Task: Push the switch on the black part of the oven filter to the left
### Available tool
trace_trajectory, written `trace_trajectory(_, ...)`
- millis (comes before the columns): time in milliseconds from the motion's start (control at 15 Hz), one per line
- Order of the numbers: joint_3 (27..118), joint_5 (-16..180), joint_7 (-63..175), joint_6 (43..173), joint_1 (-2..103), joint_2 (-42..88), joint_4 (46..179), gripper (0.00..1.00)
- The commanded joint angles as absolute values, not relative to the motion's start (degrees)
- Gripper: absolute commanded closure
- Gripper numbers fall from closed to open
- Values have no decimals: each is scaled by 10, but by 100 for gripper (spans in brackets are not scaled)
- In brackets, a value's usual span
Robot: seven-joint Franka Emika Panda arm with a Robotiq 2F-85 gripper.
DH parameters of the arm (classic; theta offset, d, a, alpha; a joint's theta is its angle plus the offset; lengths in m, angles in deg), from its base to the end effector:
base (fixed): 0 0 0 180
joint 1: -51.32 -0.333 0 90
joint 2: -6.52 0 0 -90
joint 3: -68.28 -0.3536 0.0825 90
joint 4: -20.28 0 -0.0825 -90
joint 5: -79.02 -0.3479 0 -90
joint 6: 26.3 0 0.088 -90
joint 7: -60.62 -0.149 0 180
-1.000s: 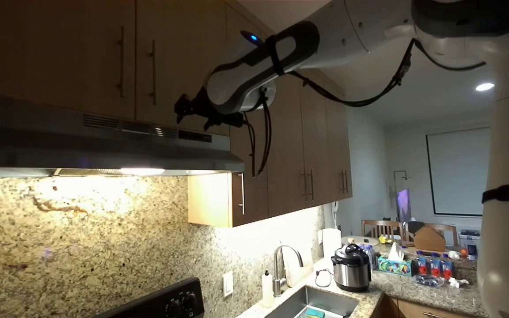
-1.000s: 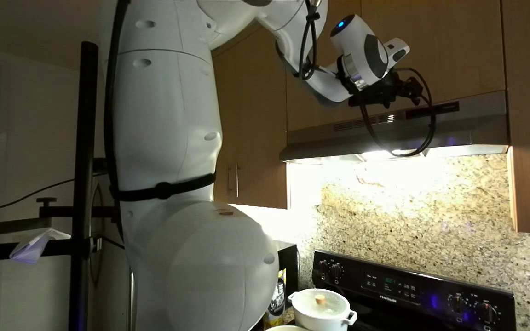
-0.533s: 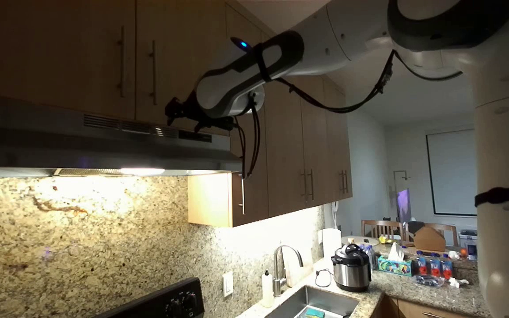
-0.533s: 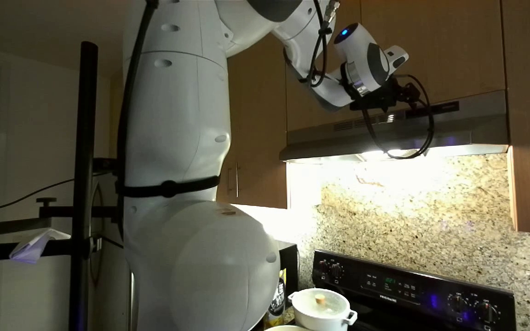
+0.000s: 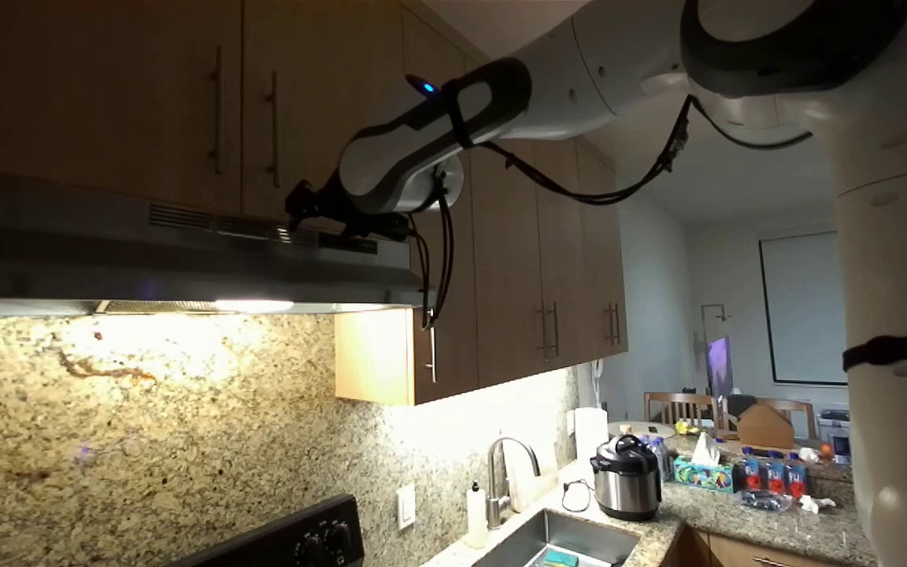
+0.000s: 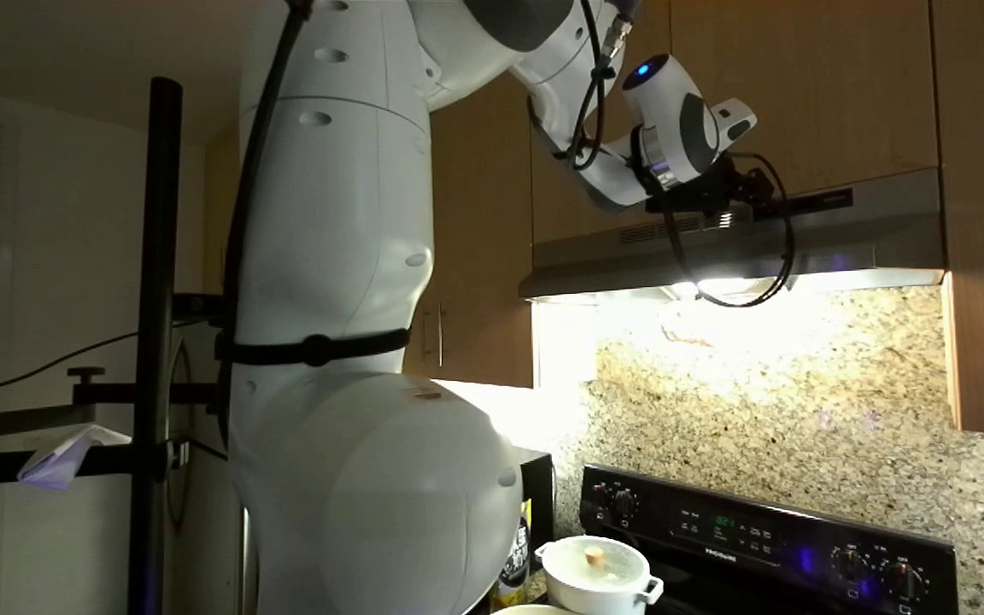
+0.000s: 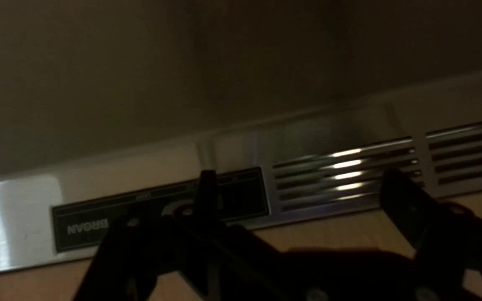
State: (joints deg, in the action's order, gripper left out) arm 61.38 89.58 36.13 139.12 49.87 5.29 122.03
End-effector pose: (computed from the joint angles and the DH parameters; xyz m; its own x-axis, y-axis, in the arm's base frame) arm 0.5964 0.0974 0.7215 0.4285 -0.1836 0.8847 -0.0020 -0.9793 -0.2022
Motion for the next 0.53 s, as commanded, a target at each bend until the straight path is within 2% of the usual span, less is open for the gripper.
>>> trace_trajectory(0, 612, 853, 406, 1386, 492, 72, 1196, 0)
trace_trajectory(467, 620, 852, 420, 1384, 499, 80, 1166, 0)
